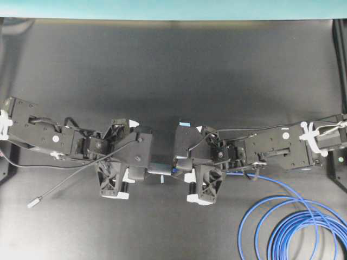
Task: Insert the LAN cable into the hub.
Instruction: 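Push the blue plug with the right gripper into the hub port, then open the right gripper and pull it back from the plug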
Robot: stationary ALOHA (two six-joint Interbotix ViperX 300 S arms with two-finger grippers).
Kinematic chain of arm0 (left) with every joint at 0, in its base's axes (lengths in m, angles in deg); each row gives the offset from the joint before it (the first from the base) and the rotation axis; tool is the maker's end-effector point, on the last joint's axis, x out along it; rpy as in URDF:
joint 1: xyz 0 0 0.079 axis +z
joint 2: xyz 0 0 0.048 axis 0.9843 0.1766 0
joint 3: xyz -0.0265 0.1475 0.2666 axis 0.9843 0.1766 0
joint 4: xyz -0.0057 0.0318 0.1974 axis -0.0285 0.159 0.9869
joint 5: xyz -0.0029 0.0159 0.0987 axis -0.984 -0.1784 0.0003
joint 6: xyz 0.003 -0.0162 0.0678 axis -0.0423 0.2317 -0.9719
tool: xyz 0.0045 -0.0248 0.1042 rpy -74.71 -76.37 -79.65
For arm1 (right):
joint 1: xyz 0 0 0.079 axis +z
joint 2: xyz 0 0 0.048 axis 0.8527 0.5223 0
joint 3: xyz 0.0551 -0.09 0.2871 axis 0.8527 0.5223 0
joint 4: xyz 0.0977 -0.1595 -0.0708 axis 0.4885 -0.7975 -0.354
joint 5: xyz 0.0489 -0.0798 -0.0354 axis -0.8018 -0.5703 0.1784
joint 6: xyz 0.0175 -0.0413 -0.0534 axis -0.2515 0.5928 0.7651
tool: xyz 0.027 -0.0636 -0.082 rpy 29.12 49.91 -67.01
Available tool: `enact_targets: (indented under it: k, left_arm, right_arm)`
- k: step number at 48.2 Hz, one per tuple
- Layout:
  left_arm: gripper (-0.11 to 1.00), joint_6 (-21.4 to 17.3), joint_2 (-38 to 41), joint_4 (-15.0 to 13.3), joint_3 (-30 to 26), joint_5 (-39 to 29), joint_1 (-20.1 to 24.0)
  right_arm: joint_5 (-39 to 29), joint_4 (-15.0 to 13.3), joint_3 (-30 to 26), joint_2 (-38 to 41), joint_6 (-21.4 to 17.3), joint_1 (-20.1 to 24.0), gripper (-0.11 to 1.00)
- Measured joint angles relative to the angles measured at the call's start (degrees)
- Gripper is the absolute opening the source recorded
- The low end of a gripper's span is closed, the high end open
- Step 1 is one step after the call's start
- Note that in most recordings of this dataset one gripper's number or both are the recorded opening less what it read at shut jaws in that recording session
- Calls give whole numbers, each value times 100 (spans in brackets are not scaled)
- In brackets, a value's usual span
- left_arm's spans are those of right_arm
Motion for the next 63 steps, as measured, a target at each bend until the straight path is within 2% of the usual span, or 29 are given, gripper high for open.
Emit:
enact_targets:
  k: [8,11,22,25,32,41,63]
  left_arm:
    - [29,-9,-9,0,0,-26,9]
    - [29,-9,0,0,9,-62,9]
    - [29,-44,-9,0,35,-88,-26]
    - [28,-44,-9,0,35,-114,-18]
    - [29,-35,-9,-9,35,-334,35]
    - [28,-26,-9,0,35,-659,53]
    - [29,35,53,0,97,-545,114]
  right_arm:
    - [-97,0,-9,0,-18,-9,14]
    - [-167,0,-26,0,-18,-9,19]
    - [-369,18,-88,-9,-35,-97,78]
    - [-475,26,-97,-9,-35,-53,86]
    - [-686,53,-35,-62,-44,211,86]
    - [-712,97,237,-255,-53,229,86]
    - [-606,176,659,-492,-193,308,86]
